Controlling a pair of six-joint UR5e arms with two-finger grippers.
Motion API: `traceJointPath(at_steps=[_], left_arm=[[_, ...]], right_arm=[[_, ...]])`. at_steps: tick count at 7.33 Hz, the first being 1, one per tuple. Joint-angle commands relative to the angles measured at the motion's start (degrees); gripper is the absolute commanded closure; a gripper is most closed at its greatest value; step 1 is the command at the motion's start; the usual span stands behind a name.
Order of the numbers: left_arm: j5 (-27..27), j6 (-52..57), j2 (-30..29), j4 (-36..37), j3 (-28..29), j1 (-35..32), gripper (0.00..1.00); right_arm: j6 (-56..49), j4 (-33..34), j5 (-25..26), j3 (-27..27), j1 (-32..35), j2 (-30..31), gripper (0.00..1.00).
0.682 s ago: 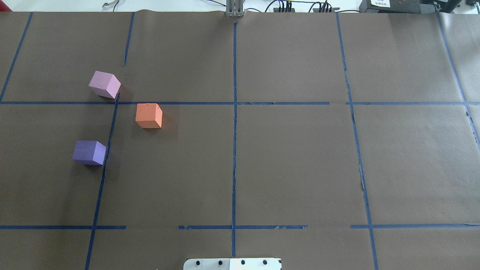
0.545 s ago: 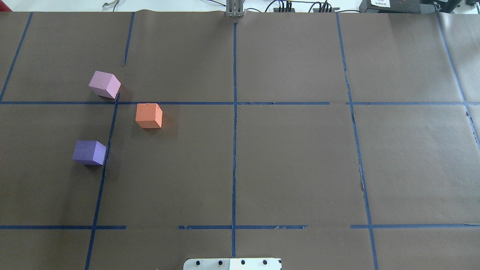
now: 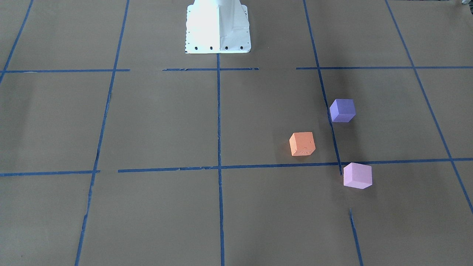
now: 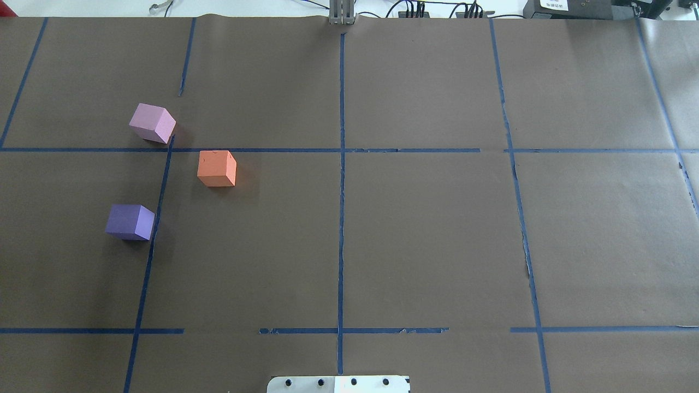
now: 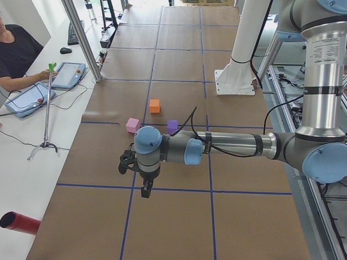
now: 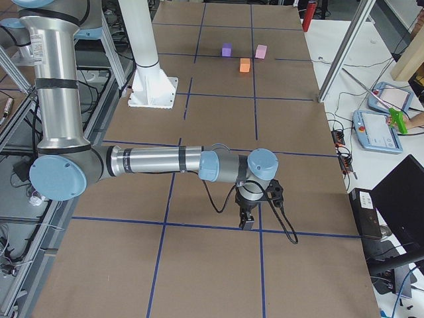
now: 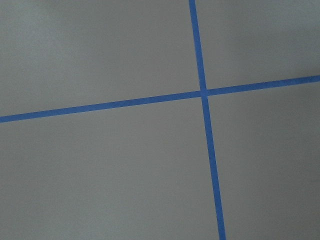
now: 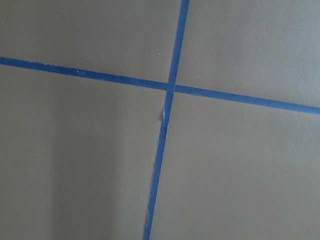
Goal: Arrange blocks in a line
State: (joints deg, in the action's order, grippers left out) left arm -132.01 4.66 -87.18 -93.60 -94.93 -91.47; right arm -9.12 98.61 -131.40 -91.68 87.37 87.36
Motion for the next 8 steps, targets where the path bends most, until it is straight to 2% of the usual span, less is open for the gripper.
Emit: traceJointPath(at_steps=[1,2,4,5,6,8], left_arm=[[-1.2,-0.6,-2.4,0.7,-0.7,0.1,0.0],[-3.1,-3.6,-3.3,2.6,-4.7,2.6,0.0],[-3.2,-18.6,-4.7,3.9,-13.1,10.6,0.0],[-3.2,-25.2,-7.9,8.5,-17.9,13.9,0.0],[-3.0,-29.1,-14.2,13.7,-17.8,17.3,0.0],[-2.6,-38.6,-22.3,15.8,-14.1,25.4,0.0]], right_arm=[[0.1,0.0,0.0,0.0,0.0,0.0,0.0],[0.0,0.0,0.0,-0.1,0.0,0.0,0.0],[0.1,0.0,0.0,-0.1,0.0,0.0,0.0],[0.1,0.0,0.0,0.0,0.1,0.0,0.0],[0.0,0.0,0.0,0.0,0.0,0.0,0.0],[0.0,0.0,0.0,-0.1,0.0,0.0,0.0]])
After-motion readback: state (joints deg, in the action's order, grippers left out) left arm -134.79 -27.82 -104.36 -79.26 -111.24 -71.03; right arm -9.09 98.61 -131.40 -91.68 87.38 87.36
